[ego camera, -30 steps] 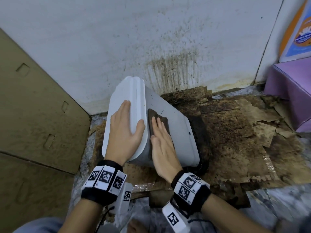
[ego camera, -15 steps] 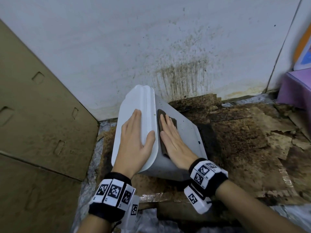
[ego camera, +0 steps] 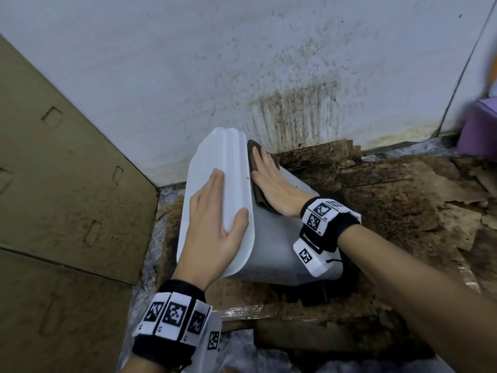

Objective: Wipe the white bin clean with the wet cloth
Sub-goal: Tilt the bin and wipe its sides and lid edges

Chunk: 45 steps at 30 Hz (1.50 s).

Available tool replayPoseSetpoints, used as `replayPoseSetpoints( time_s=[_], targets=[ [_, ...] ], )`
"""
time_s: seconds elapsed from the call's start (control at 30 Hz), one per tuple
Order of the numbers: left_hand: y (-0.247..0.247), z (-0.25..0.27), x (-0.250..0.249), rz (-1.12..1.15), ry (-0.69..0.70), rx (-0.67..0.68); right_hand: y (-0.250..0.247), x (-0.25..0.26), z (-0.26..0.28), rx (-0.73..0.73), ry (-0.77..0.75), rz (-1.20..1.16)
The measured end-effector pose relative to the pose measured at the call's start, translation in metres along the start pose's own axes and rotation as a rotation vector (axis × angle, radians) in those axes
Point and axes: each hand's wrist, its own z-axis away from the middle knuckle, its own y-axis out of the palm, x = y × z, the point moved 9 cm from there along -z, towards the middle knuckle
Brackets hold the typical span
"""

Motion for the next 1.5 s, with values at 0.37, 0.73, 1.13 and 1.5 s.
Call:
replayPoseSetpoints(
  time_s=[0.37,0.73,1.13,1.5],
  targets=[
    [-0.006,0.000,0.006,0.062,-0.025,0.002,0.013,-0.104,0.059,0.047,0.228,0.051],
    [-0.008,0.000,0.012,0.122,-0.065,-0.003,0.017,-0.143,0.067,-0.139,0.482,-0.255],
    [-0.009,-0.001,0.010,0.124,-0.078,-0.003,0.015,-0.152,0.068,-0.148,0.572,-0.255],
    [-0.009,-0.003,0.011,0.096,-0.076,-0.007,0.033,-0.050,0.056,-0.095,0.224,-0.169]
  ],
)
